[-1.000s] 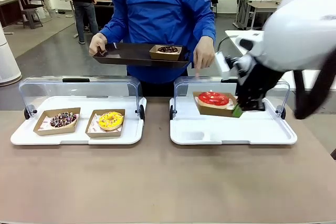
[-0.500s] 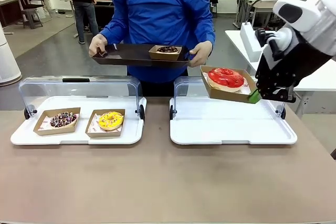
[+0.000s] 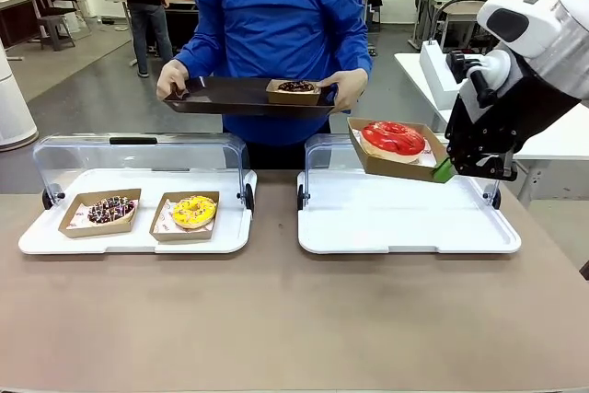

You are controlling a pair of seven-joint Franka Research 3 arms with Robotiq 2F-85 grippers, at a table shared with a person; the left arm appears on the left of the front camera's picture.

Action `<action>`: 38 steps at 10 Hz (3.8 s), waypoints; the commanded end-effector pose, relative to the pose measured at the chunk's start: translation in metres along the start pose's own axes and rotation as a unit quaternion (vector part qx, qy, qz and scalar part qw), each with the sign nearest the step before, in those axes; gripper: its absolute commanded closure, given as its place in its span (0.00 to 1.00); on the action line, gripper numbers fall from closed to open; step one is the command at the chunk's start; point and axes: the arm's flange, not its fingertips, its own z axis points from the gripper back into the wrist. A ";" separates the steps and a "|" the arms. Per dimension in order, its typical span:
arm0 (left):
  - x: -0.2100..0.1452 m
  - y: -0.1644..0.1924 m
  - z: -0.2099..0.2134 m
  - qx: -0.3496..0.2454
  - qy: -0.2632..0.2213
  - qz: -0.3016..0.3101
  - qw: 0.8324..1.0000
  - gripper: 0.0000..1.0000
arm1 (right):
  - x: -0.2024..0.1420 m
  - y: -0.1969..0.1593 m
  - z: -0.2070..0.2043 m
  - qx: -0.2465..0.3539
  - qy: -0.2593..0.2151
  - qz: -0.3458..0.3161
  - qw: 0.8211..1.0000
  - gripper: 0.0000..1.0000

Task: Provide the desired donut to the person.
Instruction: Pick up and lift the Paper togo box containing the Donut pointed at by the person, then place the picked Paper togo box onto the Handle tray extended by the person.

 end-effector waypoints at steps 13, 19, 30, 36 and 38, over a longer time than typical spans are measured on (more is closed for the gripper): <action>0.000 0.000 0.002 -0.003 0.003 0.006 1.000 0.00 | -0.001 -0.001 0.002 0.002 0.004 0.002 1.000 1.00; 0.000 0.000 0.002 -0.003 0.003 0.006 1.000 0.00 | -0.001 -0.001 0.002 0.002 0.004 0.002 1.000 1.00; 0.000 0.000 0.002 -0.003 0.003 0.006 1.000 0.00 | -0.001 -0.001 0.002 0.002 0.004 0.002 1.000 1.00; 0.000 0.000 0.002 -0.003 0.003 0.006 1.000 0.00 | 0.116 -0.130 0.000 0.001 0.049 0.000 0.999 0.99; 0.000 0.000 0.002 -0.003 0.003 0.006 1.000 0.00 | 0.177 -0.198 -0.027 0.016 0.096 -0.008 0.995 0.99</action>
